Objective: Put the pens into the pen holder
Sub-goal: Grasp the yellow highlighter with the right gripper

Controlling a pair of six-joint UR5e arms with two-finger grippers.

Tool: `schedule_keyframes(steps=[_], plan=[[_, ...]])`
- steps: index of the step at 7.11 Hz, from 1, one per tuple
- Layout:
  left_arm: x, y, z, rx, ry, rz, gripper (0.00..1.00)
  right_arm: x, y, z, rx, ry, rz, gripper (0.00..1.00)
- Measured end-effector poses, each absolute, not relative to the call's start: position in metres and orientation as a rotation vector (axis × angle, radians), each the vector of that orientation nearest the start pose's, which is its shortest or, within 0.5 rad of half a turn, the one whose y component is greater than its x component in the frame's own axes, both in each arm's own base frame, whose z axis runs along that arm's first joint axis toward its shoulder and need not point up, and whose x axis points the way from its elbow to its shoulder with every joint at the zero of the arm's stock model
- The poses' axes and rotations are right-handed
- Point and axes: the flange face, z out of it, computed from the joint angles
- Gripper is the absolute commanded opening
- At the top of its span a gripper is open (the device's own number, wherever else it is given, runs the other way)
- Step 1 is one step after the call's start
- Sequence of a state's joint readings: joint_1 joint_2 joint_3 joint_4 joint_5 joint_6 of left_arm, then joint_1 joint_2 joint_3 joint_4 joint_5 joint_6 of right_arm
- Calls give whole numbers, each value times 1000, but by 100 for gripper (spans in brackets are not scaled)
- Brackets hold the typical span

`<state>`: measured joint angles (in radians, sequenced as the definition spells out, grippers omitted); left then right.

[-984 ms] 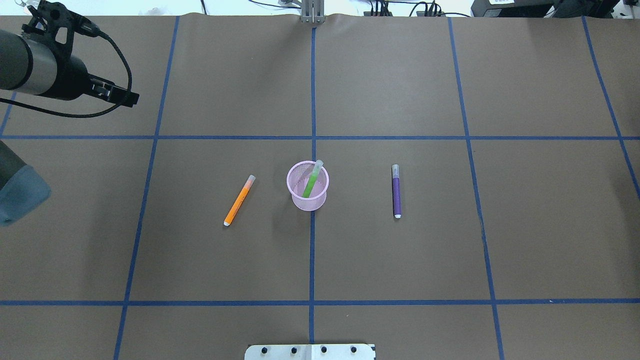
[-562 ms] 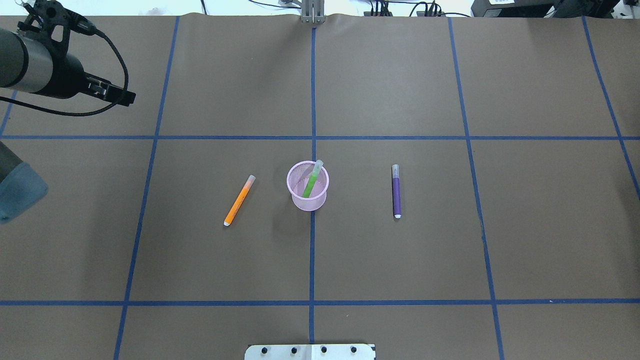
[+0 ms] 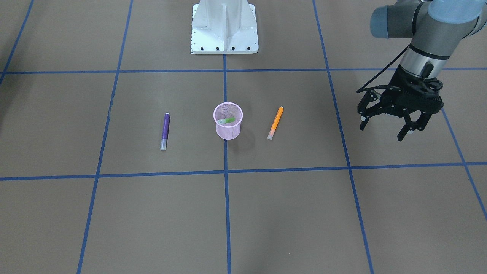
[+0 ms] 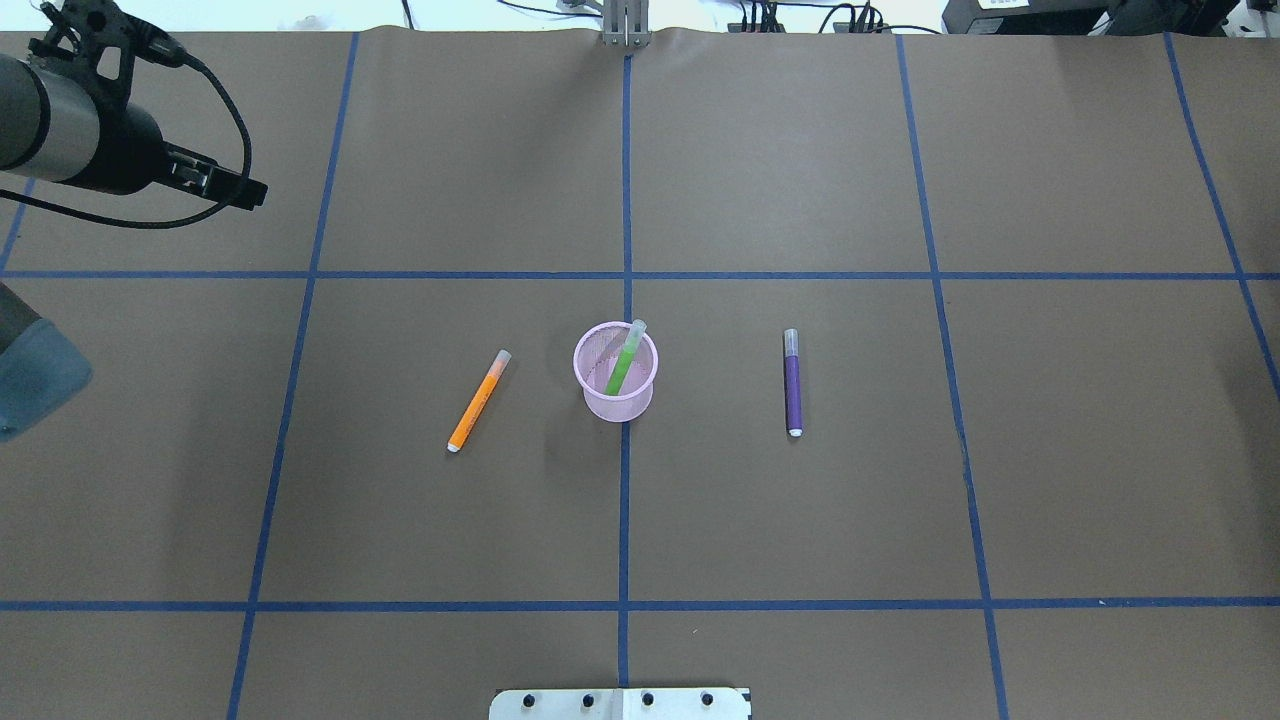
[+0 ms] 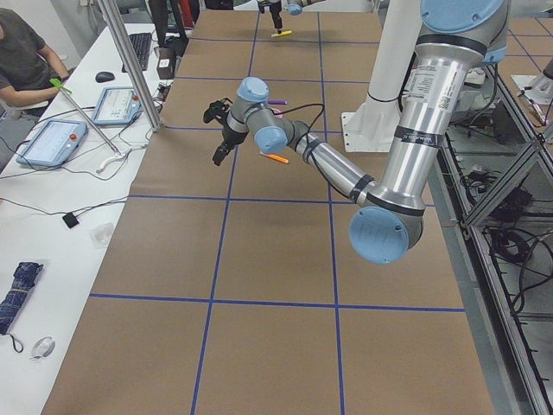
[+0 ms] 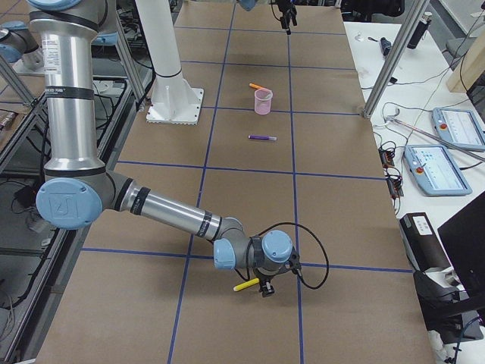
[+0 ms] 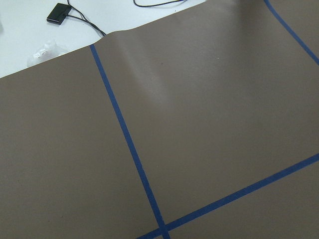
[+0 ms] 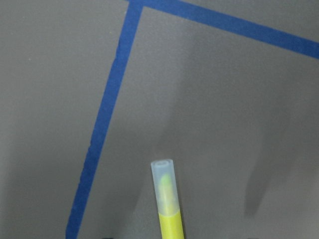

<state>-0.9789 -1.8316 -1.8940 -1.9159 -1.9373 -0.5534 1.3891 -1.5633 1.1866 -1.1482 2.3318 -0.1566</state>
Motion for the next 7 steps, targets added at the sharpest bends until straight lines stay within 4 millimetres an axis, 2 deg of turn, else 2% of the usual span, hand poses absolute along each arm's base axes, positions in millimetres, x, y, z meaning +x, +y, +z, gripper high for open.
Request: schedule_keyframes(steps=[3,4,6,7], plan=[[237,-529,334,585,784,205,99,-33,-483,796,36,-737,-367,70],[237,-529,334,584,786,205,99,-33,-482,799,29,-736,-366,63],[237,-529,334,584,787,205,99,-33,-479,803,21,-738,-364,62],[237,-529,334,584,788,206,99,-33,-478,804,19,-739,-363,58]])
